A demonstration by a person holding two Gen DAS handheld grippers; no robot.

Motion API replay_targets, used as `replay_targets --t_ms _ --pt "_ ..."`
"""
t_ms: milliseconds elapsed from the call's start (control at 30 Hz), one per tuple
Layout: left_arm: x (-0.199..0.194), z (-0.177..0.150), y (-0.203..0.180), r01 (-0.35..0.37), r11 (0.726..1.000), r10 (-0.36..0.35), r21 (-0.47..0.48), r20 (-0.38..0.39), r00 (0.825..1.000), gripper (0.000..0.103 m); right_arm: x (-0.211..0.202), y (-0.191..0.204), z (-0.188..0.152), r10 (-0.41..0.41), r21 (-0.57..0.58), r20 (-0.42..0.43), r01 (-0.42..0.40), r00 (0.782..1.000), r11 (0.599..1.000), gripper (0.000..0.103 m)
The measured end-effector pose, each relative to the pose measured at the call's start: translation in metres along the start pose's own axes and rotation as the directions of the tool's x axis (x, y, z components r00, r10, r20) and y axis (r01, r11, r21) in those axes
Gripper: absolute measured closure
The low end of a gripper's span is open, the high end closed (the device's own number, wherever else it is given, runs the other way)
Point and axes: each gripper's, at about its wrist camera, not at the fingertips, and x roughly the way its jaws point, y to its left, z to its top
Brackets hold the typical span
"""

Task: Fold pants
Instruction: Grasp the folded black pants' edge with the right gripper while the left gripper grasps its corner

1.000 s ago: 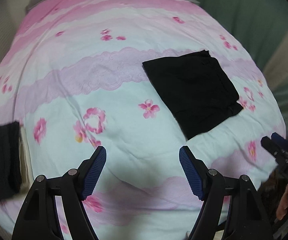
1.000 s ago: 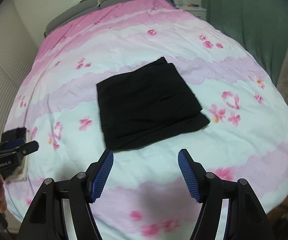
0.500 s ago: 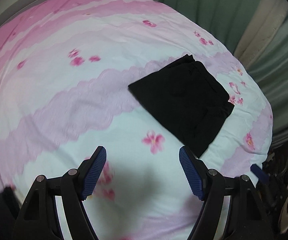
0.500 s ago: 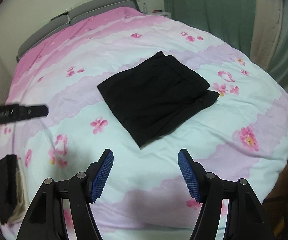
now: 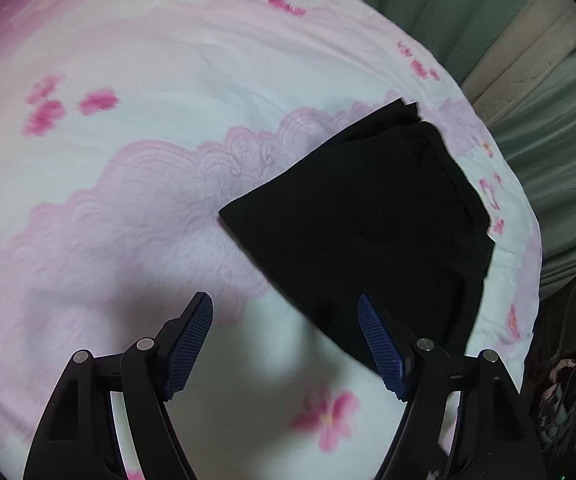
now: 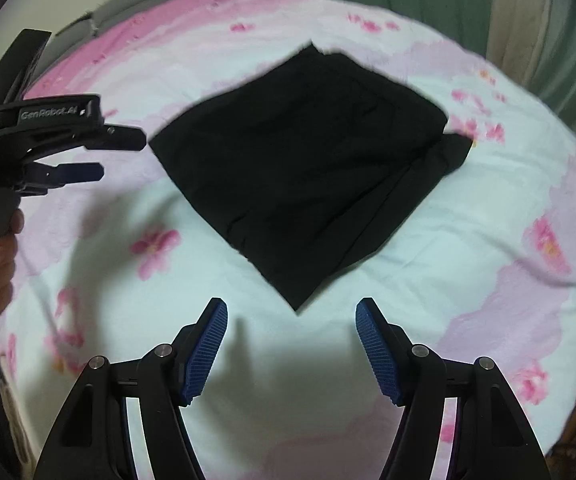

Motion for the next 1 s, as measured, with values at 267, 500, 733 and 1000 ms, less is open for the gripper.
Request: replay_targets --t_ms 267,500,733,1000 --pt "0.041 0.022 0.021 0.104 0.988 -0.105 -0.113 -0.007 0.994 0.029 0.024 0.002 0.004 0.016 0.057 -0.008 -0.015 1.0 0.998 0.037" --pt "0.06 0.029 0.014 0.099 0.988 -0.101 -0.12 -0.005 0.995 0.073 0.027 0.003 0.005 0.037 0.052 -0.017 -0.036 0.999 0.998 0.047" --pt "0.022 0.041 -0.01 0.034 0.999 -0.032 -0.022 0.062 0.998 0.089 0.029 0.006 0.011 0.009 -0.031 0.009 -0.009 1.0 0.999 0.092" --pt "0.022 0.044 -0.005 -0.036 0.999 0.035 0.013 0.035 0.999 0.089 0.014 -0.018 -0.004 -0.044 -0.037 -0.012 0.044 0.999 0.998 0.1"
